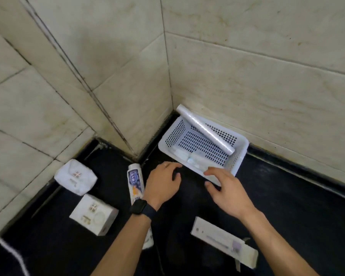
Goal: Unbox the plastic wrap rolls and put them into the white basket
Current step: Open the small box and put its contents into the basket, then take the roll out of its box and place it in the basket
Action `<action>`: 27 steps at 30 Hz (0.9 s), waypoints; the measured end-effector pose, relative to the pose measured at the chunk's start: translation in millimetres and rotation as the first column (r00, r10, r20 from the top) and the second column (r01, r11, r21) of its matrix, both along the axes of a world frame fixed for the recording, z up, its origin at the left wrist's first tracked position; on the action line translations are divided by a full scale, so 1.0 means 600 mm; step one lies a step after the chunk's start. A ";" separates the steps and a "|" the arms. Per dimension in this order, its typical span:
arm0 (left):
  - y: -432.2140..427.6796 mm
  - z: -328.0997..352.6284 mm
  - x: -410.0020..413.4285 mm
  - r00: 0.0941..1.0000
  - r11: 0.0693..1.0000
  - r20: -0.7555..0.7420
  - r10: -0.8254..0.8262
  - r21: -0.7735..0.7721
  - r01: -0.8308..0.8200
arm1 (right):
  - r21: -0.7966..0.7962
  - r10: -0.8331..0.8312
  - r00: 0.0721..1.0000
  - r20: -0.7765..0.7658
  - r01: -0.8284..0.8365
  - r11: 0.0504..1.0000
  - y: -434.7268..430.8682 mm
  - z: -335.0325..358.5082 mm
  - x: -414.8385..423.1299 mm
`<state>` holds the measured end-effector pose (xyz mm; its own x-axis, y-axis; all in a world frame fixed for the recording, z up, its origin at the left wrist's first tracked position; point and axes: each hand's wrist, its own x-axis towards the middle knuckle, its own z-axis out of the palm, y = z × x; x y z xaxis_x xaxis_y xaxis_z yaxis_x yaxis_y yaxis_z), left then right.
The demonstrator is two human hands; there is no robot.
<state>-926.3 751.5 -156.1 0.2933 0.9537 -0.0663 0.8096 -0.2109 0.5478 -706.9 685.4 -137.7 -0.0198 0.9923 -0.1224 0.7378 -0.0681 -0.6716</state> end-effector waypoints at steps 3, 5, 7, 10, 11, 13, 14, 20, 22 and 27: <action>-0.084 -0.004 -0.041 0.991 0.990 -0.007 0.130 -0.048 -0.131 | -0.011 0.062 0.997 -0.049 -0.063 0.998 -0.062 0.014 -0.017; -0.140 -0.010 -0.068 0.976 0.972 -0.049 0.213 -0.091 -0.217 | -0.023 0.115 0.991 -0.062 -0.116 0.993 -0.097 0.017 -0.029; -0.187 -0.017 -0.094 0.946 0.936 -0.069 0.317 -0.137 -0.323 | -0.033 0.162 0.985 -0.060 -0.164 0.986 -0.124 0.012 -0.043; -0.243 -0.031 -0.130 0.891 0.858 -0.118 0.438 -0.241 -0.453 | -0.057 0.210 0.975 -0.065 -0.214 0.975 -0.157 -0.004 -0.066; -0.255 -0.038 -0.139 0.874 0.830 -0.135 0.467 -0.274 -0.486 | -0.068 0.231 0.971 -0.059 -0.235 0.970 -0.165 -0.011 -0.075; -0.269 -0.052 -0.152 0.829 0.756 -0.154 0.538 -0.347 -0.555 | -0.096 0.291 0.956 -0.018 -0.292 0.952 -0.178 -0.032 -0.097; -0.271 -0.059 -0.156 0.806 0.719 -0.161 0.569 -0.379 -0.583 | -0.111 0.335 0.942 0.025 -0.331 0.937 -0.182 -0.046 -0.108; -0.235 -0.108 -0.145 0.778 0.654 -0.180 0.603 -0.448 -0.610 | -0.352 0.614 0.690 0.384 -0.505 0.788 -0.156 -0.132 -0.183; -0.218 -0.125 -0.140 0.786 0.651 -0.176 0.592 -0.470 -0.596 | -0.458 0.668 0.599 0.442 -0.490 0.742 -0.142 -0.150 -0.201; -0.204 -0.159 -0.150 0.780 0.628 -0.211 0.590 -0.488 -0.607 | -0.585 0.746 0.423 0.514 -0.463 0.666 -0.141 -0.181 -0.220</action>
